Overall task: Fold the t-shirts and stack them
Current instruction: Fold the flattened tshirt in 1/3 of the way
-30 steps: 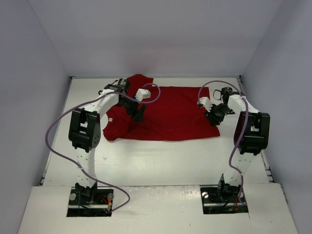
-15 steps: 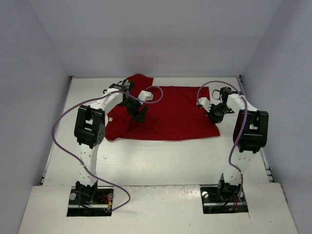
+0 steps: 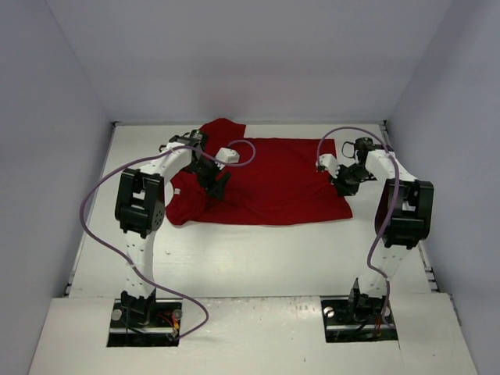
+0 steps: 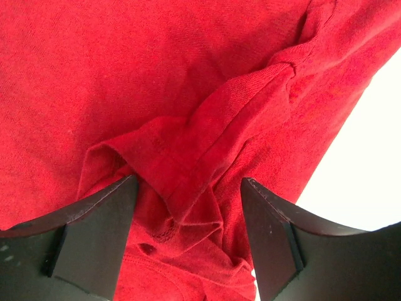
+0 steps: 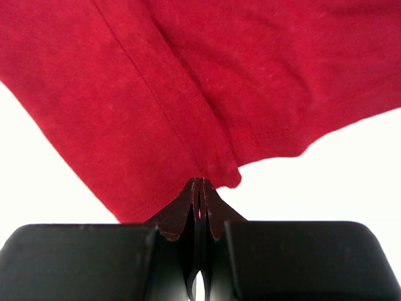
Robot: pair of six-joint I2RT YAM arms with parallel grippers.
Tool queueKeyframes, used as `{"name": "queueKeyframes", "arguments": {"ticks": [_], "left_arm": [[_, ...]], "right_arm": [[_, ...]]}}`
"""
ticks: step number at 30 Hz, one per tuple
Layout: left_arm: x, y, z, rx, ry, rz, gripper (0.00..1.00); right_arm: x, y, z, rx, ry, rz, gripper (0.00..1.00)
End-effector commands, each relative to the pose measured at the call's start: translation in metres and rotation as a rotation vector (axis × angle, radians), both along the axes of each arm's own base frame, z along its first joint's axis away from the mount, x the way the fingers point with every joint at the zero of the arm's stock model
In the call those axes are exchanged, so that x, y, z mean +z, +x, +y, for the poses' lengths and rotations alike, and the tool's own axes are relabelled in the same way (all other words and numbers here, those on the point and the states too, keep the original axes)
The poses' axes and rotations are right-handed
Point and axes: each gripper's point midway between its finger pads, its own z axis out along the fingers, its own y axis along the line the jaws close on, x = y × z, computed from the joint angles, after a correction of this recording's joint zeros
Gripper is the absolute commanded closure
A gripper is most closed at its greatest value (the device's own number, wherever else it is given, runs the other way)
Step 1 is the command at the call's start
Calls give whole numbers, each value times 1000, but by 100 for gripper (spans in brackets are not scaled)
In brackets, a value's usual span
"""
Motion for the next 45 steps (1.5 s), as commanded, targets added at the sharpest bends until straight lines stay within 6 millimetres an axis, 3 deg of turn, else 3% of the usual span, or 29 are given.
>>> {"name": "queueKeyframes", "arguments": {"ticks": [1,5,7,15,26,31,39,45], "left_arm": [[44,6,4,-7,-31,-103,36],[45,7,4,-4,-34,-105,35],[46,8,3,-3,-40,-105,33],[51,12,1,7,-49,-113,30],[51,6,4,4,-45,-110,30],[50,4,6,0,-39,-110,30],[50,7,8,7,-37,-113,30],[52,9,11,19,-35,-117,30]], "right_arm": [[63,7,8,21,51,-133,100],[66,5,12,27,44,-129,96],[59,3,10,33,17,-107,76],[24,-1,4,98,-16,14,54],[2,4,0,211,-6,67,47],[-5,6,-2,227,-11,80,51],[-12,2,-6,244,-24,104,88],[0,3,-6,227,-28,83,100]]}}
